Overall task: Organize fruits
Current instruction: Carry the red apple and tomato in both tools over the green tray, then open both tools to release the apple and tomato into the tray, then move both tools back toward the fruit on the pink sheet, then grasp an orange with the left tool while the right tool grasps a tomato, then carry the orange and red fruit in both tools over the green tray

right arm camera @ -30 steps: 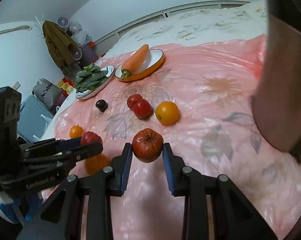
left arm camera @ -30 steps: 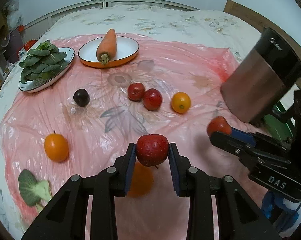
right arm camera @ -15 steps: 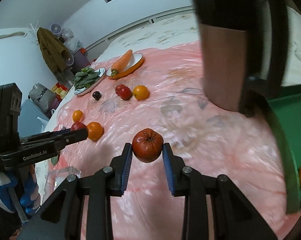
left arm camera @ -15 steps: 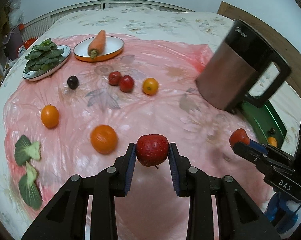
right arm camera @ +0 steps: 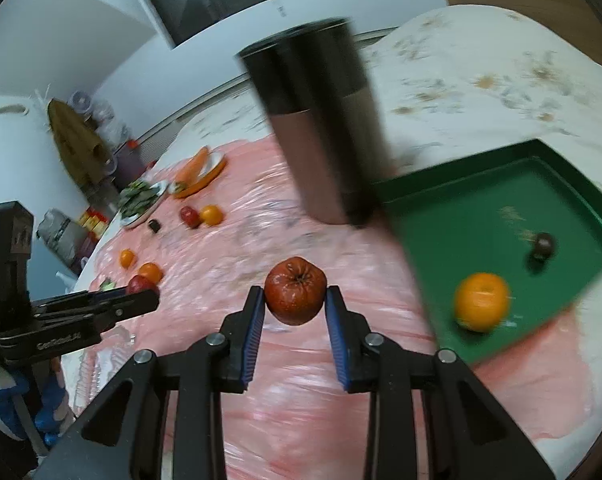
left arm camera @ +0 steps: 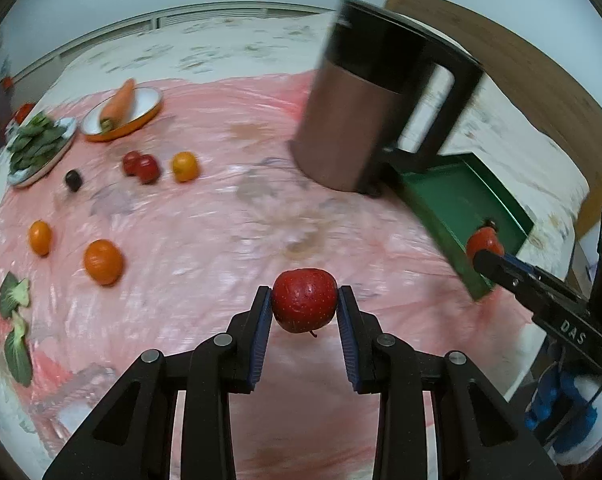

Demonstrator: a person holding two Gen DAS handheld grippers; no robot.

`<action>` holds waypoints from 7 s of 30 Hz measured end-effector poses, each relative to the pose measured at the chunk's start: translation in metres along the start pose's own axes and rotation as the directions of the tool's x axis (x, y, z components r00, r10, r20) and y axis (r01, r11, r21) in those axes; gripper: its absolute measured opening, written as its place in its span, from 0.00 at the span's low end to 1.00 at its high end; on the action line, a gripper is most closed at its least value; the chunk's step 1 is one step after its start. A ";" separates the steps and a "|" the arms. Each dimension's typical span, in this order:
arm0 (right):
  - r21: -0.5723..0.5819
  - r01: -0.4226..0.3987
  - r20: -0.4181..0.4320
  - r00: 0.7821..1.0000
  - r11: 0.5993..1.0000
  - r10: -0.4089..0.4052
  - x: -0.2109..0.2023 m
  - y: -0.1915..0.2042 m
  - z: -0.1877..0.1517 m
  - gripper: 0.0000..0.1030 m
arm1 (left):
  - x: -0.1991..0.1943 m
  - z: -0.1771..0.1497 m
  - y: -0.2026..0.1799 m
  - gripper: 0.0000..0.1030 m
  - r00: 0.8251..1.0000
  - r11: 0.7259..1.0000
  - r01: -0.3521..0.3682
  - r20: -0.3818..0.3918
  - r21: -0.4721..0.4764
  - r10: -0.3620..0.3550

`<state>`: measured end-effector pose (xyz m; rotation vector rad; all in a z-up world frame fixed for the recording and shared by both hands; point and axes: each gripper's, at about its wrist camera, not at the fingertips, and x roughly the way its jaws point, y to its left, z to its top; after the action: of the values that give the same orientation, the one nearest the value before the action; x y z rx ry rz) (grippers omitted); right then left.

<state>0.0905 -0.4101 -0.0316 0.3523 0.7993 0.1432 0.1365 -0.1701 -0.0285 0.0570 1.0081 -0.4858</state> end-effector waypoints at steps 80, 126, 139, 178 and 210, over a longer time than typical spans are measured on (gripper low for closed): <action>-0.068 0.165 0.055 0.985 0.984 -0.162 -0.086 -0.058 -0.023 0.71 | 0.000 -0.001 -0.143 0.50 0.999 0.969 -0.046 0.023 0.242 0.042; -0.437 -0.116 -0.168 0.985 0.892 0.046 0.101 0.176 0.016 0.72 | -0.031 -0.039 0.163 0.52 0.983 0.948 -0.173 0.014 -0.265 0.184; -0.492 -0.178 -0.200 0.976 0.852 0.089 0.224 0.203 0.073 0.72 | 0.038 -0.006 0.189 0.52 0.979 0.931 -0.199 -0.031 -0.306 0.200; -0.636 -0.239 -0.349 0.937 0.733 0.002 0.307 0.241 0.091 0.29 | 0.060 -0.010 0.213 0.36 0.992 0.897 -0.127 -0.057 -0.423 0.113; -0.384 -0.172 -0.240 0.967 0.907 0.082 0.090 0.146 0.003 0.30 | -0.043 -0.051 0.126 0.36 0.992 0.939 -0.096 0.043 -0.329 0.117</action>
<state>0.1557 -0.2518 -0.0379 -0.0047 0.9409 0.4704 0.1298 -0.0289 -0.0429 -0.1985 1.0074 -0.2153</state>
